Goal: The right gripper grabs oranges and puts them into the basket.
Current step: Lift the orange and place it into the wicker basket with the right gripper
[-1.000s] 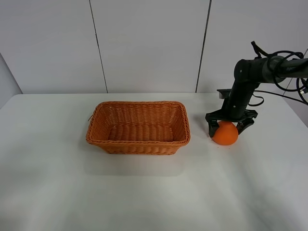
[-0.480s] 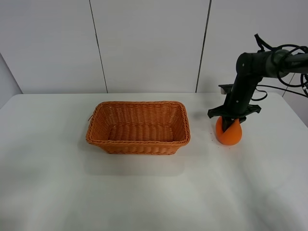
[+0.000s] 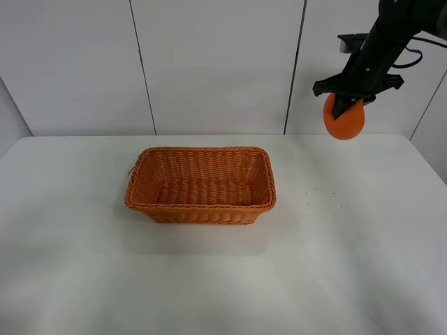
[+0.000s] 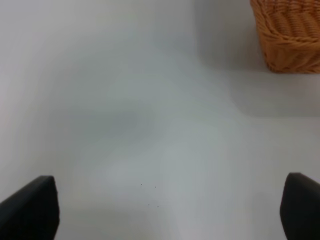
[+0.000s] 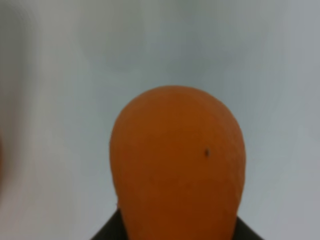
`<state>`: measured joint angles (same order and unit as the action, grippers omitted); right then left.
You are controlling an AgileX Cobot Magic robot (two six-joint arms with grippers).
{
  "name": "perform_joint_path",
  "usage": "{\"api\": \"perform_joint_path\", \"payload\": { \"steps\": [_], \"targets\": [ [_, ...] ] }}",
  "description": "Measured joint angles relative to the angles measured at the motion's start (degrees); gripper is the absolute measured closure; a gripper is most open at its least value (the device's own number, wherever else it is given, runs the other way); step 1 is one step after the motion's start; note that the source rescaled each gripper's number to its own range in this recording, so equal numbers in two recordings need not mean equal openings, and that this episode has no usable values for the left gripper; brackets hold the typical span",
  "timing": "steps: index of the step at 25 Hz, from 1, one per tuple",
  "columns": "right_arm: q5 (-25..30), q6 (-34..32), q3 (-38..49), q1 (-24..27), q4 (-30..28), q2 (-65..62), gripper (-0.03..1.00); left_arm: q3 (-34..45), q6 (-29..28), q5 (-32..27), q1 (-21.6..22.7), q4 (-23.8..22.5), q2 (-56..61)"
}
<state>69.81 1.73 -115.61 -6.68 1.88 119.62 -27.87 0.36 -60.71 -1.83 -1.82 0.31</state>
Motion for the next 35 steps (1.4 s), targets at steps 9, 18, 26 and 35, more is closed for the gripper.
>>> {"api": "perform_joint_path", "payload": {
  "steps": [9,18,26,35],
  "targets": [
    [-0.2,-0.2,-4.0,-16.3,0.7,0.1,0.97,0.0,0.0,0.0,0.0,0.0,0.0],
    [-9.3,-0.3,-4.1,-30.4,-0.3,8.6,0.97,0.0,0.0,0.0,0.0,0.0,0.0],
    [-16.2,-0.7,-4.1,-31.2,-0.2,18.8,0.97,0.0,0.0,0.0,0.0,0.0,0.0],
    [-12.8,-0.7,-4.5,-31.2,1.5,19.2,0.05,0.0,0.0,0.0,0.0,0.0,0.0]
  ]
}}
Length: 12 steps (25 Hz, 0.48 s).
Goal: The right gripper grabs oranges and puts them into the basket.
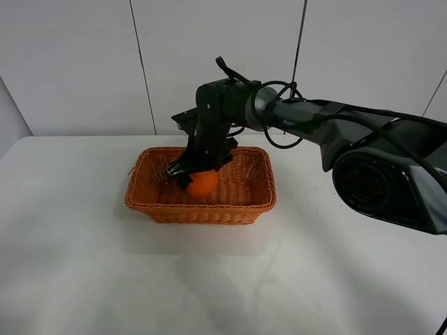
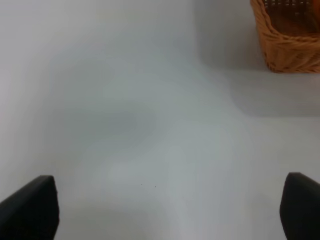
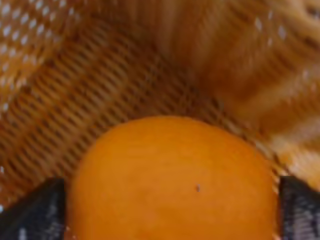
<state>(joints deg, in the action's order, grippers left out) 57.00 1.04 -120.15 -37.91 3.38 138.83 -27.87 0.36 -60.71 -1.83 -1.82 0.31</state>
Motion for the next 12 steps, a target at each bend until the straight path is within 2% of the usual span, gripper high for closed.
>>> {"api": "perform_joint_path", "payload": {
  "steps": [3,6,12],
  "targets": [
    [5.1,0.1,-3.2,0.0,0.1,0.0,-0.02,0.0,0.0,0.0,0.0,0.0,0.0],
    [10.7,0.1,-9.2,0.2,0.1,-0.3,-0.03,0.0,0.0,0.0,0.0,0.0,0.0],
    [12.7,0.4,-11.4,2.8,0.3,-5.7,-0.03,0.0,0.0,0.0,0.0,0.0,0.0]
  ]
}}
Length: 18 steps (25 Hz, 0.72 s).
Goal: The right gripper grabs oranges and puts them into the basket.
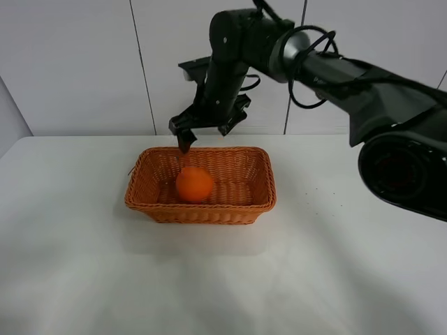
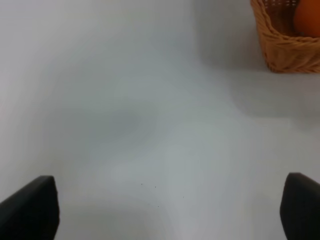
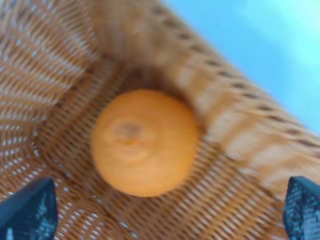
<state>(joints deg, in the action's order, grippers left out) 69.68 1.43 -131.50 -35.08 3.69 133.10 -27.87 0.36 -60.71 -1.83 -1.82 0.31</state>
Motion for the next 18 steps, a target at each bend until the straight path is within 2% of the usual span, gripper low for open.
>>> {"api": "perform_joint_path", "payload": {
  "steps": [7,18],
  "targets": [
    [0.1,0.4,-0.2,8.8,-0.1,-2.5,-0.03,0.0,0.0,0.0,0.0,0.0,0.0],
    [0.1,0.5,-0.2,27.3,-0.5,-2.5,-0.03,0.0,0.0,0.0,0.0,0.0,0.0]
  ]
}}
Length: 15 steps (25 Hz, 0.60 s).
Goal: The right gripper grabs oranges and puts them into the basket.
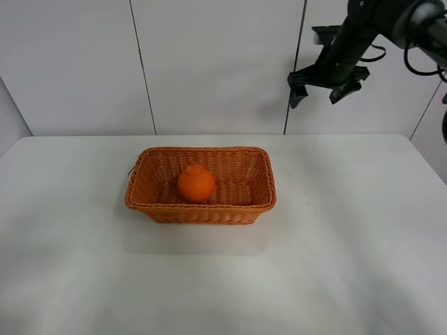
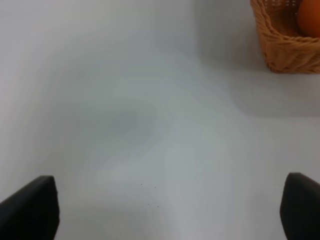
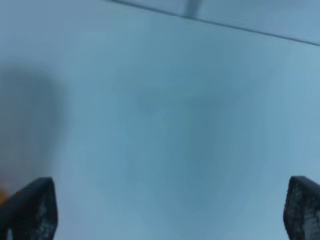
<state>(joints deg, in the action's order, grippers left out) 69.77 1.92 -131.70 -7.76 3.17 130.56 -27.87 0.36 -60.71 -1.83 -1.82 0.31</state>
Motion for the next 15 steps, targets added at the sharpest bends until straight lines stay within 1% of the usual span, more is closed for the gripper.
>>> {"api": "perform_joint_path", "payload": {
  "steps": [2,6,10,15],
  "targets": [
    [0.0,0.0,0.0,2.1,0.0,0.0,-0.03,0.0,0.0,0.0,0.0,0.0,0.0],
    [0.0,0.0,0.0,4.3,-0.3,0.0,-0.03,0.0,0.0,0.0,0.0,0.0,0.0],
    [0.0,0.0,2.0,4.6,-2.5,-1.2,-0.03,0.0,0.0,0.0,0.0,0.0,0.0],
    [0.0,-0.5,6.7,4.7,-2.6,-4.5,-0.03,0.0,0.0,0.0,0.0,0.0,0.0]
  ]
}}
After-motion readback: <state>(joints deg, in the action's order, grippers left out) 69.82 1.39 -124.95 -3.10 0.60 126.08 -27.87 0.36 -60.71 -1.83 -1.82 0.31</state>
